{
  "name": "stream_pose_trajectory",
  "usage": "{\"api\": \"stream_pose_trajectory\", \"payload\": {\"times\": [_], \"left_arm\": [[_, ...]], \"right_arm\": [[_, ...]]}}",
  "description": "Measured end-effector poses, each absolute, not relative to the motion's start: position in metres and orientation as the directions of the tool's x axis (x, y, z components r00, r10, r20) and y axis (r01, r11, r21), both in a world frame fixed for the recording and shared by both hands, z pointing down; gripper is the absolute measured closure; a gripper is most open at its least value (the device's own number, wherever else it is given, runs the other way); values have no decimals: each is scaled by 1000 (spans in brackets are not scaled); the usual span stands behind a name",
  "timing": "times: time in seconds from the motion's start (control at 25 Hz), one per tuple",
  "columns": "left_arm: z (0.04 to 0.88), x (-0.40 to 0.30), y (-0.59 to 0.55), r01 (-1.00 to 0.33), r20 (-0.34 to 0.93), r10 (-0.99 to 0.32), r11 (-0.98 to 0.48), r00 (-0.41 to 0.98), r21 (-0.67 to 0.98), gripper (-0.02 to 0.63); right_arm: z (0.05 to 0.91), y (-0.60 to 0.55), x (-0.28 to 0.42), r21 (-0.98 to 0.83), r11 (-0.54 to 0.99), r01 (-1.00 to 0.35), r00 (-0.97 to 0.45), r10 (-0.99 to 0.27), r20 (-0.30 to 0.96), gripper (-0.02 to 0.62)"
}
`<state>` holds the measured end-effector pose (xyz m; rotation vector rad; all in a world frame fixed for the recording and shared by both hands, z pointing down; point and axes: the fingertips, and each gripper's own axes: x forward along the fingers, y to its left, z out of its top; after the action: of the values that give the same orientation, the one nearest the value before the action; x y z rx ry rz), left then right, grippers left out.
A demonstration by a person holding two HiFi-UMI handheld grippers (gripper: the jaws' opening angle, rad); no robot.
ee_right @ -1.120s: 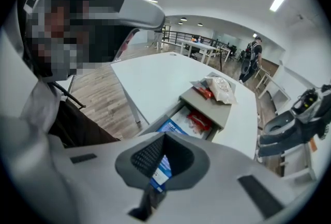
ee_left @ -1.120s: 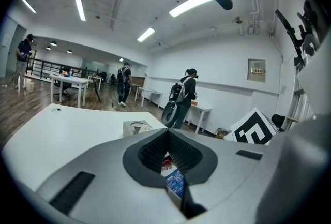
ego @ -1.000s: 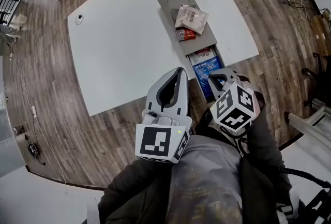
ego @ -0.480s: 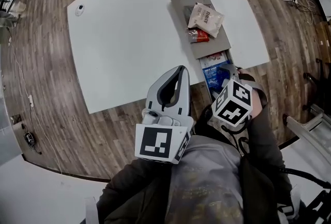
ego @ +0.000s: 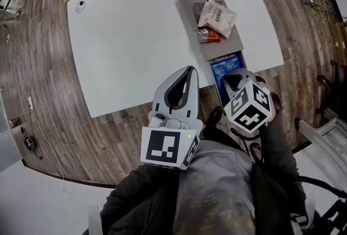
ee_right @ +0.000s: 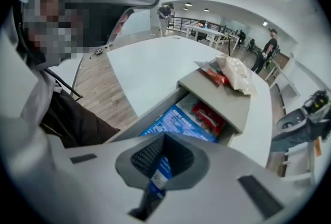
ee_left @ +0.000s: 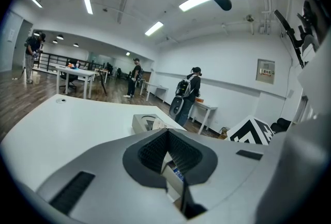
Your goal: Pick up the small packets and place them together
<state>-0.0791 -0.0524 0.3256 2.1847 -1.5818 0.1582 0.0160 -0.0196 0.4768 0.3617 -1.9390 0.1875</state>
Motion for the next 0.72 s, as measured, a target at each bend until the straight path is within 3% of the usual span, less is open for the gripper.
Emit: {"api": "stream_pose_trajectory", "payload": {"times": [0.36,0.44,0.48,0.72], "left_arm": [[319,-67,-43,-920,324,-874,-278,361,275,603],[318,-67,-43,-921,322,-876,-279,360,273,603],[317,-70,-44,-922,321,-877,-276,357,271,603],[322,-93,-57,-929,324,-886,-246,331,276,603]], "right_arm": [[461,-22,19,94,930,-356,-383,-237,893,591],[470,-21,16,110,945,-310,-344,-219,913,392],[474,-21,15,107,954,-281,-325,-200,924,343],[492,-30,11,31,979,-199,-250,-81,965,219]]}}
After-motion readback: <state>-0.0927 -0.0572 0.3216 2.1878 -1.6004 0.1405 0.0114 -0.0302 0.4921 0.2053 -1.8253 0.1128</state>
